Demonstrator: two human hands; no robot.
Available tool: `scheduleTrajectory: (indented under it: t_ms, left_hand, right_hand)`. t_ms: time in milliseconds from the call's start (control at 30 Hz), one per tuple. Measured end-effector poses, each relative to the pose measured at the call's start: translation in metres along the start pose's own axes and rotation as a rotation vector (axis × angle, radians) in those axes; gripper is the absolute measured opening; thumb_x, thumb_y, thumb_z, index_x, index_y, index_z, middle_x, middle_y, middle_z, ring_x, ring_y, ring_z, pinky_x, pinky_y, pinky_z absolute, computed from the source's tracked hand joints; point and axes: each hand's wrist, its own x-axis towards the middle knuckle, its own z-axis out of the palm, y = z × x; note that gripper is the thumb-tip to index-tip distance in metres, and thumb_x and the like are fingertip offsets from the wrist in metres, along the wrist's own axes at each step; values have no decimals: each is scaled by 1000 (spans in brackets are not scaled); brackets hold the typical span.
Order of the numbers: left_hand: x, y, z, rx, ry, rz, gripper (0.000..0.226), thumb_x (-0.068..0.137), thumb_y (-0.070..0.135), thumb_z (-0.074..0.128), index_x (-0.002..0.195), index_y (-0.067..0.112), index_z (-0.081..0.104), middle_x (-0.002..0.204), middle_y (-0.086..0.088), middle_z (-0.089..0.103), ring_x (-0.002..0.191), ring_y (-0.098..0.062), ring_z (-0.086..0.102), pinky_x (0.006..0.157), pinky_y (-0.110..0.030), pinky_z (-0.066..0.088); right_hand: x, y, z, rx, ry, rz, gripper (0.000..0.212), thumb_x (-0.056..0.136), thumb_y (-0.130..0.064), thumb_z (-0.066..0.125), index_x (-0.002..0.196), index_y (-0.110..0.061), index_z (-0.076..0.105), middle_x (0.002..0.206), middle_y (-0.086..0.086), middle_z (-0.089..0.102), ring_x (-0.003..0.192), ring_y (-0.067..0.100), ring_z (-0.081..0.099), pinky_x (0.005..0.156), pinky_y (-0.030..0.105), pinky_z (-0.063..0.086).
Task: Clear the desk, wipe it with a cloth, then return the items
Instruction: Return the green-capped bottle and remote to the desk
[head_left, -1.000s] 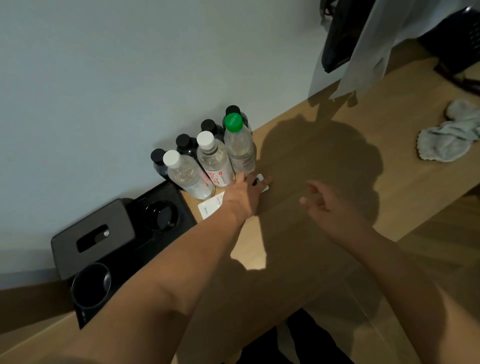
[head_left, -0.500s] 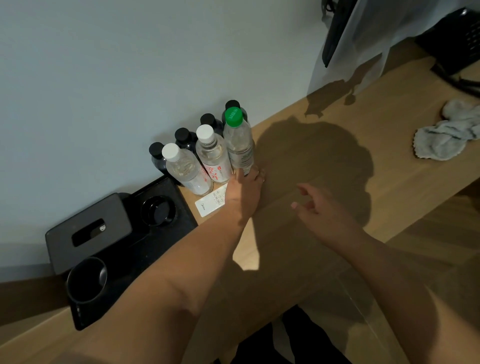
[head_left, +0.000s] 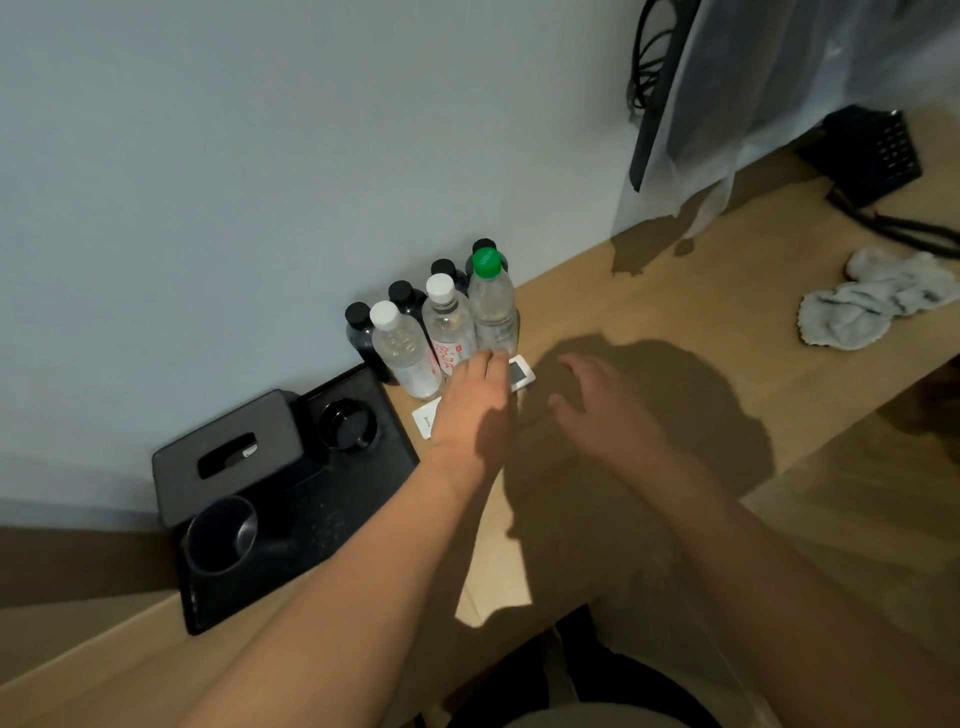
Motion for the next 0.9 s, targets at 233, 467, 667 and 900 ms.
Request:
scheduleTrajectory:
  t_ms: [233, 467, 667, 900]
  left_hand:
    - [-14, 6, -18, 36, 86, 54, 44, 105, 21, 45, 146, 6, 43, 144, -16, 47, 128, -35, 45, 109, -41, 33]
    - [-23, 78, -12, 25, 127, 207, 42, 101, 21, 49, 140, 5, 50, 135, -15, 53, 118, -34, 52, 100, -44, 44]
    - [-12, 198, 12, 46, 86, 381, 44, 102, 24, 50, 144, 12, 47, 142, -10, 50, 126, -27, 49, 107, -39, 42]
    - [-23, 393, 69, 28, -3, 652, 43, 103, 27, 48, 145, 15, 46, 144, -6, 47, 129, -25, 47, 109, -39, 41]
  right_hand:
    - [-42, 1, -7, -32, 128, 81, 59, 98, -28, 54, 151, -19, 31, 150, 5, 39, 136, 21, 38, 109, 38, 35]
    - [-93, 49, -46, -5, 264, 195, 59, 97, -27, 54, 151, -19, 33, 146, 6, 44, 130, 23, 45, 108, 38, 40]
    - [-151, 123, -102, 45, 408, 330, 57, 97, -24, 57, 150, -15, 37, 148, 6, 44, 134, 21, 43, 109, 35, 37]
    - [-250, 257, -180, 124, 566, 515, 58, 96, -24, 58, 150, -17, 37, 149, 7, 42, 136, 23, 42, 111, 38, 37]
